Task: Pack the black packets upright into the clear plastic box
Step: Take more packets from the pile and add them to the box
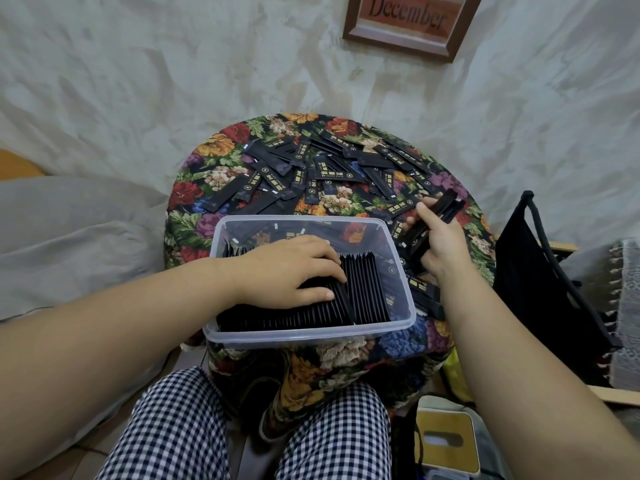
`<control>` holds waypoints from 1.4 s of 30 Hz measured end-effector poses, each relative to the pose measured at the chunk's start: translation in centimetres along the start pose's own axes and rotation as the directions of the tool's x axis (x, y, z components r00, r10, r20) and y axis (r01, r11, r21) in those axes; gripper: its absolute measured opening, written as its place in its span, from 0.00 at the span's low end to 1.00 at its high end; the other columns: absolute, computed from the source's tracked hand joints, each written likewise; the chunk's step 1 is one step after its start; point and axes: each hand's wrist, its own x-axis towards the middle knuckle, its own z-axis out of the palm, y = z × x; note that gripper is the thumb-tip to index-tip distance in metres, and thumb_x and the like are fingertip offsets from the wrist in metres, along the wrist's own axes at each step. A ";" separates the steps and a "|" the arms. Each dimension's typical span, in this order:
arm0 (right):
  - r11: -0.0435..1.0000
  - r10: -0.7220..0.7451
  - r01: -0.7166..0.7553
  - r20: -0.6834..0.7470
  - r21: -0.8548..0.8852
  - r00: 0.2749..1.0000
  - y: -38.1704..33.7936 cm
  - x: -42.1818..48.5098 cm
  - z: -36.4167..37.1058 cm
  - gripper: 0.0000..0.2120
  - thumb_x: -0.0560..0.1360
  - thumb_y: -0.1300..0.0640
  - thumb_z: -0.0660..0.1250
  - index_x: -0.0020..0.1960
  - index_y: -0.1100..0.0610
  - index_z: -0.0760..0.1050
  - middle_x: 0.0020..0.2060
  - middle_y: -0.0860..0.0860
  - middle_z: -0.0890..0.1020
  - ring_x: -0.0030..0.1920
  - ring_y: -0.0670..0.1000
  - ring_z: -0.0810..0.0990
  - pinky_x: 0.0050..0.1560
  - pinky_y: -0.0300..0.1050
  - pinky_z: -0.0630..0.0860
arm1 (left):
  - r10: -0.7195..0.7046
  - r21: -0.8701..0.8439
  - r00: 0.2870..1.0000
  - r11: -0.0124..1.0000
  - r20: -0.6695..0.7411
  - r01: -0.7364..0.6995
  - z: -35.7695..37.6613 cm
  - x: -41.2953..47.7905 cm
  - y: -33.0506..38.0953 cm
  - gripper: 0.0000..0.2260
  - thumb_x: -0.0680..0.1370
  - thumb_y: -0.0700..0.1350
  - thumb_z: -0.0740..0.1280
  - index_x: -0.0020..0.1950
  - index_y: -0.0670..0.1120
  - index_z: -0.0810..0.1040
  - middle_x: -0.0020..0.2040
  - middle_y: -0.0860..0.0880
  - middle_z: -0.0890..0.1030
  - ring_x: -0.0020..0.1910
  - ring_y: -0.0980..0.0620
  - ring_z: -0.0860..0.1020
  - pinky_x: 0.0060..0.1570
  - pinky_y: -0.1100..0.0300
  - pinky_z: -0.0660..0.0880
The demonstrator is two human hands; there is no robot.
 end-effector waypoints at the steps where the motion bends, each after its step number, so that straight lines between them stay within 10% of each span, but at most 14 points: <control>1: 1.000 -0.025 0.025 0.012 -0.017 1.000 0.1 -0.1 -0.1 0.06 0.76 0.65 0.66 0.46 0.55 0.74 0.35 0.50 0.77 0.34 0.48 0.77 0.39 0.44 0.76 | -0.001 0.001 1.000 1.000 0.000 0.001 0.0 0.0 0.0 0.17 0.80 0.55 0.58 0.68 0.54 0.70 0.69 0.53 0.68 0.72 0.53 0.59 0.71 0.57 0.55; 12: 0.973 -0.056 0.073 0.081 -0.217 0.995 -1.0 -1.3 1.1 0.08 0.77 0.58 0.67 0.41 0.56 0.69 0.27 0.49 0.72 0.26 0.47 0.72 0.34 0.44 0.73 | 0.012 0.008 1.000 1.000 -0.007 -0.012 0.0 0.0 -0.1 0.17 0.80 0.55 0.57 0.68 0.54 0.70 0.68 0.53 0.68 0.71 0.53 0.60 0.70 0.59 0.56; 20: 0.932 0.236 -0.107 0.357 -0.346 0.904 -7.0 -8.5 4.0 0.08 0.76 0.70 0.58 0.49 0.58 0.66 0.33 0.55 0.73 0.28 0.49 0.71 0.28 0.42 0.72 | 0.016 0.048 1.000 0.999 0.018 -0.017 -0.3 0.2 0.1 0.17 0.80 0.55 0.57 0.69 0.54 0.69 0.68 0.53 0.67 0.68 0.54 0.62 0.66 0.63 0.56; 33: 0.506 0.418 0.020 0.266 -0.862 0.869 -2.6 -11.8 6.1 0.07 0.74 0.65 0.65 0.47 0.55 0.71 0.41 0.57 0.79 0.44 0.57 0.80 0.56 0.60 0.77 | 0.007 0.104 1.000 0.995 0.019 -0.009 -0.2 0.2 0.2 0.18 0.80 0.56 0.57 0.69 0.53 0.69 0.68 0.50 0.67 0.68 0.51 0.63 0.67 0.57 0.61; 42: 0.320 0.440 0.037 0.183 -0.947 0.879 -2.7 -12.7 6.9 0.16 0.70 0.61 0.71 0.57 0.58 0.73 0.51 0.58 0.81 0.52 0.58 0.81 0.58 0.55 0.77 | -0.003 0.050 1.000 0.999 -0.017 0.004 -0.3 0.0 -0.1 0.17 0.79 0.57 0.59 0.67 0.55 0.70 0.65 0.51 0.64 0.66 0.52 0.62 0.65 0.55 0.64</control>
